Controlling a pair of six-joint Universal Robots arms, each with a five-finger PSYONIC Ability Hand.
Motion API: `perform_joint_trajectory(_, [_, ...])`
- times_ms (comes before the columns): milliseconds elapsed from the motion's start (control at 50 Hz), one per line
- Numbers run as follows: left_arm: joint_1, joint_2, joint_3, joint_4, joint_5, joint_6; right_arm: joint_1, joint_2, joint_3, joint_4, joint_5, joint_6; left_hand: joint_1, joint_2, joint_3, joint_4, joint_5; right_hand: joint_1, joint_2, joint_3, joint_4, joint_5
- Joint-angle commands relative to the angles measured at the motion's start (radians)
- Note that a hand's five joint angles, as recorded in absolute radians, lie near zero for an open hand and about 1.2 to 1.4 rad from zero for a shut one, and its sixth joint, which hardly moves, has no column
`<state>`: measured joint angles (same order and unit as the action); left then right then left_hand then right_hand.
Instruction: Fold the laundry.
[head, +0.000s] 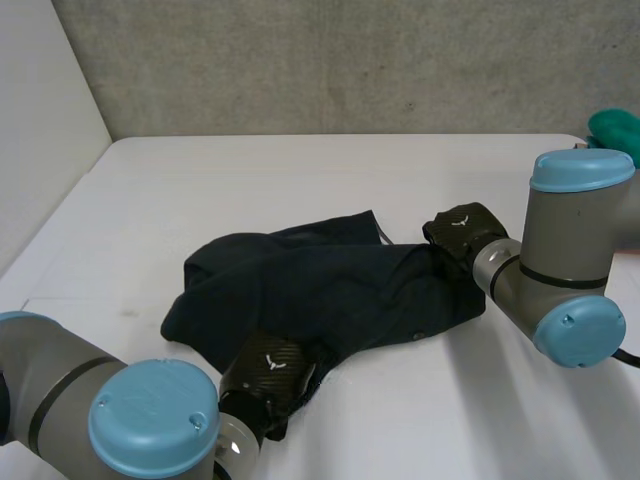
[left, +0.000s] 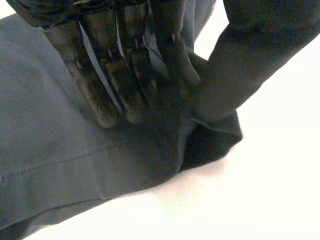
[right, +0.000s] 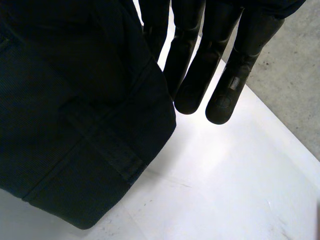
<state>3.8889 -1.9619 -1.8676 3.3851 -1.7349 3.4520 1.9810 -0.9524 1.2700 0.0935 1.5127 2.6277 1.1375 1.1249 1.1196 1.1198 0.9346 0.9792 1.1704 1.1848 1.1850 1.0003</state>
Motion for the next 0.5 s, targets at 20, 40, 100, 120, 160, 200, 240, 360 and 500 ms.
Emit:
perform_joint_trajectory(20, [0.004,-0.003,0.007,0.019,-0.003,0.004,-0.004,-0.017,0.002,0.008,0.001,0.000,0.259,0.271,0.277,0.276,0.287,0.417,0.226,0.211,0.211,0.221])
perform_joint_trajectory(40, [0.007,0.003,0.010,0.019,-0.005,0.006,-0.005,-0.020,0.002,0.011,0.001,-0.001,0.259,0.271,0.277,0.276,0.287,0.417,0.226,0.211,0.211,0.221])
perform_joint_trajectory(100, [0.020,0.070,0.018,0.000,-0.009,0.010,-0.010,-0.057,0.005,0.035,0.000,-0.029,0.259,0.271,0.277,0.276,0.287,0.417,0.226,0.211,0.211,0.221])
perform_joint_trajectory(120, [0.029,0.110,0.018,-0.007,-0.009,0.010,-0.011,-0.074,0.009,0.049,0.000,-0.044,0.259,0.271,0.277,0.276,0.287,0.417,0.226,0.211,0.211,0.221])
perform_joint_trajectory(160, [0.082,0.231,0.018,-0.039,-0.003,0.010,-0.013,-0.133,0.025,0.106,0.000,-0.112,0.259,0.271,0.277,0.276,0.287,0.417,0.226,0.211,0.211,0.221])
perform_joint_trajectory(200, [0.157,0.342,0.027,-0.078,0.009,0.012,-0.025,-0.201,0.038,0.187,0.000,-0.199,0.259,0.271,0.277,0.276,0.287,0.417,0.226,0.211,0.211,0.221])
perform_joint_trajectory(240, [0.214,0.428,0.047,-0.113,0.038,0.010,-0.034,-0.265,0.046,0.273,0.004,-0.287,0.259,0.271,0.277,0.276,0.287,0.417,0.226,0.211,0.211,0.221])
perform_joint_trajectory(360, [0.320,0.538,0.097,-0.200,0.172,0.007,-0.039,-0.448,0.058,0.436,-0.003,-0.400,0.259,0.271,0.277,0.276,0.287,0.417,0.226,0.211,0.211,0.221])
perform_joint_trajectory(500, [0.388,0.479,0.113,-0.219,0.201,0.012,-0.031,-0.519,0.112,0.451,-0.031,-0.402,0.259,0.271,0.277,0.276,0.287,0.417,0.226,0.211,0.211,0.221])
